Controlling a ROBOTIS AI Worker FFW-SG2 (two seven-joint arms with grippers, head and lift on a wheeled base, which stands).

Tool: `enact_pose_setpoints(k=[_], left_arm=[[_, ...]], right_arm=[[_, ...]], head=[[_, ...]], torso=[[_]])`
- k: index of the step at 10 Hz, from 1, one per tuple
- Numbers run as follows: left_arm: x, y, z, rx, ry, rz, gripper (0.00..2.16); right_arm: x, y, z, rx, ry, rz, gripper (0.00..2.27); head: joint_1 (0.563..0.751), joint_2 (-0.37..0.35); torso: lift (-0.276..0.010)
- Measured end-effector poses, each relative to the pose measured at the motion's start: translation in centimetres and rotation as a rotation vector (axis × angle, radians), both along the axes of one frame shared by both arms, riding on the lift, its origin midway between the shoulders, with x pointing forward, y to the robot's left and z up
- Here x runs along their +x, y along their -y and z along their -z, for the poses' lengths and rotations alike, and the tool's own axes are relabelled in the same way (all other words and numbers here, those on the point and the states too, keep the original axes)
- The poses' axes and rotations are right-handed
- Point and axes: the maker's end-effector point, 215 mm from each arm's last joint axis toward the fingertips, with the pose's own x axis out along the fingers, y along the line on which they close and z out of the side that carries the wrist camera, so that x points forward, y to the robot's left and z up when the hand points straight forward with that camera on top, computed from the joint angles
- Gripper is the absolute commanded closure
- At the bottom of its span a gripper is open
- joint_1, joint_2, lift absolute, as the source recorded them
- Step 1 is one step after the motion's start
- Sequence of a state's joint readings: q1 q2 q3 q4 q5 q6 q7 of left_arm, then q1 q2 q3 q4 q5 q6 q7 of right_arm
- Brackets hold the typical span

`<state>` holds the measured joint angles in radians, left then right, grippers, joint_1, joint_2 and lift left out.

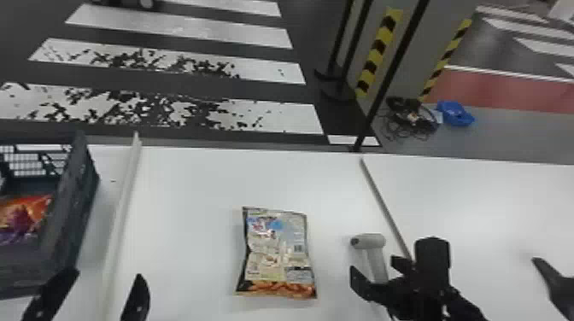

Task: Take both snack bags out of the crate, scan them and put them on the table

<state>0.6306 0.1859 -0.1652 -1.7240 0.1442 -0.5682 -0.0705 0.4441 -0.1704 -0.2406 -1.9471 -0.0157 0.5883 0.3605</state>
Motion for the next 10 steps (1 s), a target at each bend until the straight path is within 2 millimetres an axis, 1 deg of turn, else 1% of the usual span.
enact_pose_setpoints(k=[1, 2, 4, 5, 6, 7, 8, 9, 10], left_arm=[[0.0, 0.0, 0.1, 0.001, 0.000, 0.002, 0.14], [0.1, 0.0, 0.2, 0.002, -0.003, 0.002, 0.14], [0.1, -0.3, 0.5, 0.000, -0.007, -0.001, 0.14], [0.1, -0.4, 0.5, -0.002, -0.006, -0.003, 0.14], [0.1, -0.5, 0.4, -0.004, -0.001, -0.005, 0.14], [0.0, -0.5, 0.4, -0.006, 0.002, -0.006, 0.14], [0.0, -0.6, 0.3, -0.007, 0.003, -0.008, 0.14], [0.1, -0.7, 0.3, -0.007, 0.004, -0.009, 0.14], [0.1, -0.7, 0.3, -0.007, 0.004, -0.009, 0.14]], right_arm=[[0.2, 0.5, 0.2, -0.012, -0.008, 0.002, 0.08], [0.6, 1.1, 0.4, -0.027, -0.019, 0.006, 0.13], [1.2, 2.0, 1.3, -0.039, -0.045, 0.012, 0.26], [1.5, 2.3, 1.7, -0.043, -0.056, 0.014, 0.36], [1.7, 2.8, 2.2, -0.050, -0.074, 0.018, 0.62], [1.6, 3.1, 2.6, -0.060, -0.093, 0.020, 0.96], [1.3, 3.4, 2.9, -0.073, -0.111, 0.021, 1.53], [1.1, 3.7, 3.2, -0.090, -0.127, 0.021, 1.81], [0.9, 4.0, 3.3, -0.111, -0.138, 0.019, 2.01]], head=[[0.695, -0.260], [0.695, -0.267], [0.695, -0.273], [0.695, -0.276], [0.695, -0.280], [0.695, -0.284], [0.695, -0.288], [0.695, -0.290], [0.695, -0.296]], torso=[[-0.094], [-0.094], [-0.094], [-0.094], [-0.094], [-0.094], [-0.094], [-0.094], [-0.094]])
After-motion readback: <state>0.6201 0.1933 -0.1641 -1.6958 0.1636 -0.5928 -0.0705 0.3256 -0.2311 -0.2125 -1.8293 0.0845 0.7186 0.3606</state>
